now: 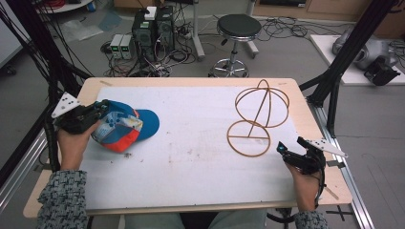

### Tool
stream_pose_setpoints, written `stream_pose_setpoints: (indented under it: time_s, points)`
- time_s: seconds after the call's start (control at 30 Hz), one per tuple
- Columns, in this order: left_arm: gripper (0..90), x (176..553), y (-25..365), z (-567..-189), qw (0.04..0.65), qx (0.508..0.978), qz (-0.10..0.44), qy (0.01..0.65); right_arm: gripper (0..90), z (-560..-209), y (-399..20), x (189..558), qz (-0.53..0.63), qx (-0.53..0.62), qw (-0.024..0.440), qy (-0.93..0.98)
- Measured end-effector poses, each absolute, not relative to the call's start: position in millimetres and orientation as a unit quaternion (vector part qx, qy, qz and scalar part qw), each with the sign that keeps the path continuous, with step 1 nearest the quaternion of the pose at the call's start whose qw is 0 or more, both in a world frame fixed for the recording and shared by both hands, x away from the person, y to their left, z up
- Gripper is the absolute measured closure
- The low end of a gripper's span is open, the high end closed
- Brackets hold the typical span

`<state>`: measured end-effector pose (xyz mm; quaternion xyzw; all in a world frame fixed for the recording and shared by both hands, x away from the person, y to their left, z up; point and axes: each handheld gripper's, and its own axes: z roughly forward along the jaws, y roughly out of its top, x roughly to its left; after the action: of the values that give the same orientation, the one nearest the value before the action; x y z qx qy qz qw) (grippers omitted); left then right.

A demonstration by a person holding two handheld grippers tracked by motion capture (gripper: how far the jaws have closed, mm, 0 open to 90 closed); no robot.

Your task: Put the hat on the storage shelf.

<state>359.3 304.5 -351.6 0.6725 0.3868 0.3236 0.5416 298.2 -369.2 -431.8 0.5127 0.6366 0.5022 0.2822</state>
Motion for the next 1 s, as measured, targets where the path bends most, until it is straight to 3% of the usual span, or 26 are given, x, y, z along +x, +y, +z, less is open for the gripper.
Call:
stream_pose_setpoints:
  time_s: [0.53,1.0]
  points:
    - [88.3,360.0,244.9,-265.0,0.572,0.676,0.314,0.342,10.6,-432.5,-370.1,299.8,0.512,0.514,0.274,0.631]
    - [88.3,376.4,191.6,-209.9,0.642,0.650,0.280,0.295,10.6,-433.0,-369.5,300.8,0.512,0.511,0.271,0.635]
